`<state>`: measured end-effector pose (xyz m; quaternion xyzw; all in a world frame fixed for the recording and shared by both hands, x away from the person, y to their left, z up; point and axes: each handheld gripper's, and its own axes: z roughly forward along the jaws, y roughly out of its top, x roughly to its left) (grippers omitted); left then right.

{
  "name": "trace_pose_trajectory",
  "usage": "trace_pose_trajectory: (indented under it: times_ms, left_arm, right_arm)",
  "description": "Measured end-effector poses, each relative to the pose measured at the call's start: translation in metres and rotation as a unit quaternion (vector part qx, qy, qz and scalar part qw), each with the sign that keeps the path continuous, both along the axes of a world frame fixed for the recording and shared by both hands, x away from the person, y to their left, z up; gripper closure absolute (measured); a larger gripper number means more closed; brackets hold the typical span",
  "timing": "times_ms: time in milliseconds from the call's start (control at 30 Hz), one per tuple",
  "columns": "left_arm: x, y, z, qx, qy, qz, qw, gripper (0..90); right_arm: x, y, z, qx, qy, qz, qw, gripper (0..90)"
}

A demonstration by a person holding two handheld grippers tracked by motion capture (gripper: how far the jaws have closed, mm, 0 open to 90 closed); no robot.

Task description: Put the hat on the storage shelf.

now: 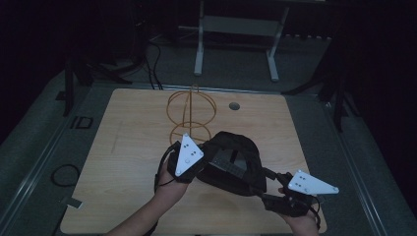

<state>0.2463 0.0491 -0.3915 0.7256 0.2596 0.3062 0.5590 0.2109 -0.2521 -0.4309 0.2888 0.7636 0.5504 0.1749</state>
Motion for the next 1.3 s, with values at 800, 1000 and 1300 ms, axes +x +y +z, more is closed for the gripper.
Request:
trace_pose_trajectory:
  times_ms: [800,1000,1300]
  left_arm:
    - [0.009,0.048,-0.005,0.005,-0.001,-0.227,0.9739,88.8]
    - [0.01,0.049,-0.002,-0.013,0.006,-0.256,0.9666,88.8]
    - [0.008,0.045,0.003,-0.019,-0.001,-0.276,0.961,88.8]
  right_arm:
    - [-0.001,0.001,0.041,-0.032,-0.061,0.123,0.99,46.6]
    - [-0.001,0.02,0.046,-0.048,-0.071,0.167,0.9821,45.0]
    - [0.002,0.032,0.047,-0.052,-0.079,0.189,0.9774,52.0]
